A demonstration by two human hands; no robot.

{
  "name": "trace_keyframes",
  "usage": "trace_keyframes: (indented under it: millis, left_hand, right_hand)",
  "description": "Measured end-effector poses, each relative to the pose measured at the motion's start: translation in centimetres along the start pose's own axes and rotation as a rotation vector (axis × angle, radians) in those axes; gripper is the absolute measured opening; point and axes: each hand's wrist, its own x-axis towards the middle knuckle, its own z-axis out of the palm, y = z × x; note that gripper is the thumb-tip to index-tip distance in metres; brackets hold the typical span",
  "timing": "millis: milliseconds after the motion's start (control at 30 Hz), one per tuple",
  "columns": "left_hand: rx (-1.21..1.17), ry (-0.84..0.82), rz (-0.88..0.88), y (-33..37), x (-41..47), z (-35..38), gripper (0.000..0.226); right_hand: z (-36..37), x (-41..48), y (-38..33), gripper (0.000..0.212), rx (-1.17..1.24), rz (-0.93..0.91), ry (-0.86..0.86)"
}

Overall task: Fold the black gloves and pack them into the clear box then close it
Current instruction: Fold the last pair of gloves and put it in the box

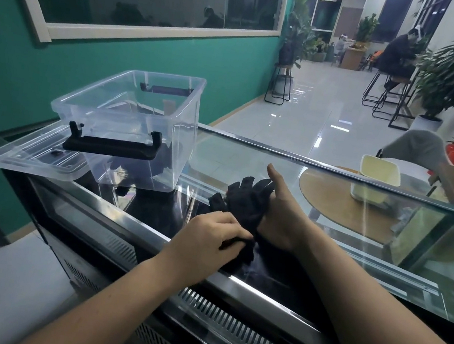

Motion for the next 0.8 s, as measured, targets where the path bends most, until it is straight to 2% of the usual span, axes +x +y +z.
trace_keyframes:
  millis: [200,333,433,567,667,800]
  left_hand:
    - [-0.109,0.033,-0.113,-0.8,0.7,-0.4,0.015]
    - [-0.053,0.002,-0.192,-1.2,0.5,-0.1,0.023]
    - [0.013,-0.039,-0.243,-1.4,0.6,-0.1,0.031]
    - [0.0,-0.105,-0.31,-1.6,0.8,0.0,0.04]
    - [-0.004,-0.14,-0.359,-1.6,0.9,0.1,0.042]
    - [0.017,-0.162,-0.358,-1.6,1.0,0.3,0.045]
  right_hand:
    - [0.4,-0.6,0.0,0.077,-0.061,-0.048,0.01]
    - [-0.2,0.1,-0.1,0.065,-0.016,-0.022,-0.005]
    - [-0.5,0.4,-0.2,0.074,-0.029,-0.039,-0.033]
    - [-0.6,0.4,-0.3,0.071,0.059,-0.096,-0.025]
    - [-1.1,0.7,-0.7,0.069,-0.044,-0.152,0.057]
    - [-1.9,1.6,-1.0,0.06,-0.137,-0.31,0.28]
